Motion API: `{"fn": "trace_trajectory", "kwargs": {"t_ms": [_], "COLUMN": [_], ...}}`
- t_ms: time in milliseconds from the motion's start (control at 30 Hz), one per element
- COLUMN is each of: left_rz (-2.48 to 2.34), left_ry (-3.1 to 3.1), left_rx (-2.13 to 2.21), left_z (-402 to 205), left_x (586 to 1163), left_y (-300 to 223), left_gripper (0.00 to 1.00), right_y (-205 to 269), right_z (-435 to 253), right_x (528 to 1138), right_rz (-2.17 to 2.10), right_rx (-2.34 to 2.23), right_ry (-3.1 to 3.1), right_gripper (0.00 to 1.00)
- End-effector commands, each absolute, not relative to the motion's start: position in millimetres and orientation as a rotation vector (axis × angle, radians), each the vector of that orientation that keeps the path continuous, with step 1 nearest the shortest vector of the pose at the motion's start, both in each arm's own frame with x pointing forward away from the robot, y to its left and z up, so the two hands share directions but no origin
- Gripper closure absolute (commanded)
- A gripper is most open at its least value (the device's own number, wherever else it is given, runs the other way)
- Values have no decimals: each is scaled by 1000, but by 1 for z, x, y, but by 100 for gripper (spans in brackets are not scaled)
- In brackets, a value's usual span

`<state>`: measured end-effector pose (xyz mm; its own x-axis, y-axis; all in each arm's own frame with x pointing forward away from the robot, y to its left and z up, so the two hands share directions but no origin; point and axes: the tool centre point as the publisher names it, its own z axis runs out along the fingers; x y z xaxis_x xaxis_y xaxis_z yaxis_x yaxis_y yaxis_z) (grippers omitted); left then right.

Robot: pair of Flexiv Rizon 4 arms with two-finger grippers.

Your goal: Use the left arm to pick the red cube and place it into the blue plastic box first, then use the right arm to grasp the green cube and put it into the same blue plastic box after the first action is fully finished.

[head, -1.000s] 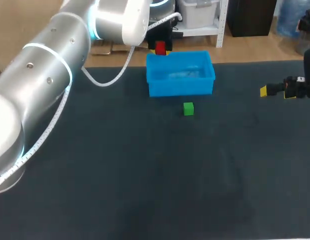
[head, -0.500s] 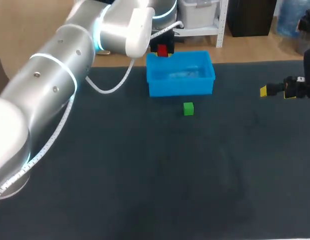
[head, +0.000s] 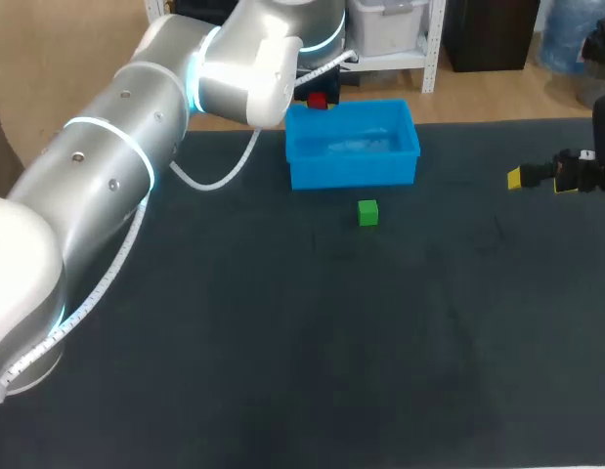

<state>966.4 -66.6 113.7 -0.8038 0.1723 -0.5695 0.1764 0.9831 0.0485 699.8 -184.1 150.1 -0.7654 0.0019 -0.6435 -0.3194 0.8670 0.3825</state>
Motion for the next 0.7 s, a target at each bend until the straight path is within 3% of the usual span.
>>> {"fn": "trace_trajectory", "kwargs": {"t_ms": [33, 433, 467, 500, 533, 700], "left_rz": [41, 59, 69, 68, 70, 78], "left_ry": [2821, 2828, 2831, 2831, 2832, 2835], "left_rx": [258, 254, 247, 247, 246, 240], "left_z": [116, 113, 113, 112, 112, 112], "left_x": [994, 998, 998, 999, 999, 1000], "left_y": [-76, -75, -75, -75, -75, -74], "left_gripper": [100, 100, 88, 28, 0, 0], "right_y": [-184, -184, -184, -184, -184, -184], "right_z": [150, 150, 150, 150, 150, 150], "right_x": [700, 700, 700, 700, 700, 700], "right_rz": [635, 635, 635, 635, 635, 635], "right_rx": [-230, -230, -230, -230, -230, -230], "right_ry": [2373, 2373, 2373, 2373, 2373, 2373], "right_gripper": [0, 0, 0, 0, 0, 0]}}
